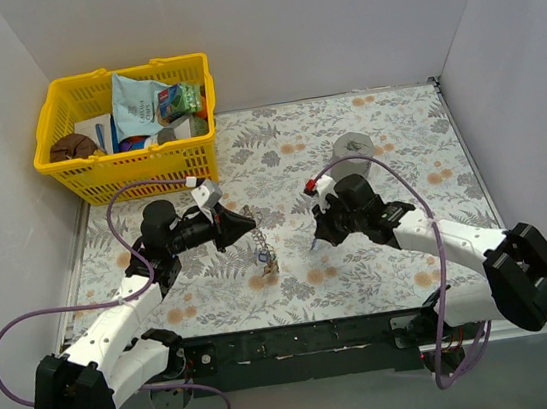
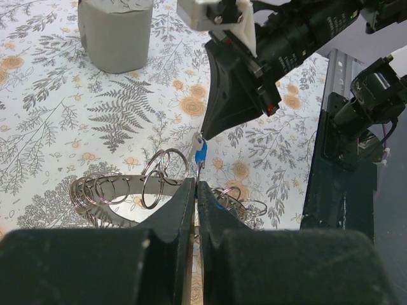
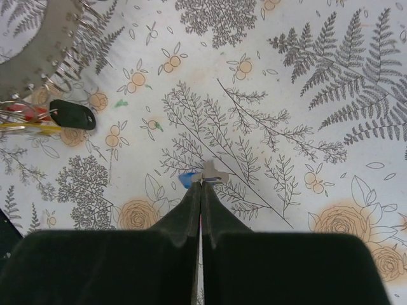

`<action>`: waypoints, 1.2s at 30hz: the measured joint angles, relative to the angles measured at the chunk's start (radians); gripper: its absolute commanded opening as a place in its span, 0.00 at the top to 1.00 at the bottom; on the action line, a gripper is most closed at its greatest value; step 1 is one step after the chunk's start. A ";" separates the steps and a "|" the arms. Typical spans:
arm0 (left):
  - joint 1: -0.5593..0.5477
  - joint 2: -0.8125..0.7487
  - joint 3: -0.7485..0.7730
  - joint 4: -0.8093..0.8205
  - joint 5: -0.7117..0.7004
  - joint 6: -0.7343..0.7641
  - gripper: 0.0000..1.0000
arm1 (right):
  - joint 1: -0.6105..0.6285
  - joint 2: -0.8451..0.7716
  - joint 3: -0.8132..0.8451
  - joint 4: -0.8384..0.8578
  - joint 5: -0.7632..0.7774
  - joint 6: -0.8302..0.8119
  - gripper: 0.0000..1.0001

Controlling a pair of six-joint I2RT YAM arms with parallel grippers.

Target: Put the keys on the keyring

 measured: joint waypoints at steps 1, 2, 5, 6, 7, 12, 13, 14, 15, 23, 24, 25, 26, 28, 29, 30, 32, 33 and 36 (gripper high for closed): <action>0.000 0.000 0.000 0.000 0.002 0.003 1.00 | 0.000 -0.016 0.002 0.000 -0.008 0.000 0.99; 0.000 0.000 0.000 0.000 0.003 0.005 1.00 | 0.000 -0.033 0.004 -0.001 -0.016 -0.006 0.99; 0.000 -0.003 0.000 -0.001 0.009 0.011 1.00 | 0.000 -0.095 0.006 -0.001 -0.051 -0.029 0.99; 0.000 -0.006 0.000 -0.001 0.014 0.012 1.00 | 0.000 -0.115 0.006 0.000 -0.065 -0.034 0.99; 0.000 -0.008 0.000 -0.001 0.020 0.012 1.00 | 0.000 -0.156 0.006 0.003 -0.099 -0.047 0.99; 0.000 -0.028 0.000 0.000 0.067 0.021 1.00 | 0.000 -0.257 0.007 0.023 -0.227 -0.082 0.99; 0.000 -0.031 0.000 0.000 0.079 0.024 1.00 | 0.000 -0.275 0.009 0.028 -0.256 -0.089 0.99; 0.000 -0.035 0.000 0.000 0.095 0.028 1.00 | 0.000 -0.288 0.013 0.031 -0.283 -0.096 0.99; 0.000 -0.039 0.000 0.001 0.112 0.032 1.00 | 0.000 -0.299 0.019 0.032 -0.310 -0.101 0.99; -0.002 -0.055 -0.004 0.011 0.203 0.052 1.00 | -0.003 -0.333 0.049 0.041 -0.458 -0.119 0.99; -0.003 -0.056 -0.008 0.018 0.209 0.051 1.00 | -0.004 -0.333 0.049 0.041 -0.467 -0.119 0.99; -0.005 -0.058 -0.013 0.029 0.212 0.048 1.00 | -0.004 -0.333 0.050 0.041 -0.480 -0.120 0.99; -0.008 -0.058 -0.018 0.038 0.215 0.045 1.00 | -0.004 -0.333 0.051 0.041 -0.491 -0.119 0.99; -0.013 -0.058 -0.021 0.047 0.216 0.039 1.00 | -0.005 -0.327 0.061 0.039 -0.514 -0.120 0.99; -0.018 -0.058 -0.021 0.055 0.216 0.034 1.00 | -0.005 -0.321 0.069 0.039 -0.523 -0.121 0.99; -0.022 -0.056 -0.021 0.064 0.213 0.029 1.00 | -0.005 -0.312 0.082 0.038 -0.535 -0.122 0.99; -0.037 -0.047 -0.022 0.085 0.206 0.018 1.00 | -0.005 -0.295 0.109 0.039 -0.552 -0.126 0.99; -0.047 -0.039 -0.023 0.094 0.199 0.014 1.00 | -0.005 -0.288 0.119 0.039 -0.559 -0.128 0.99; -0.095 -0.008 -0.026 0.111 0.152 0.014 1.00 | -0.008 -0.283 0.132 0.039 -0.571 -0.129 0.99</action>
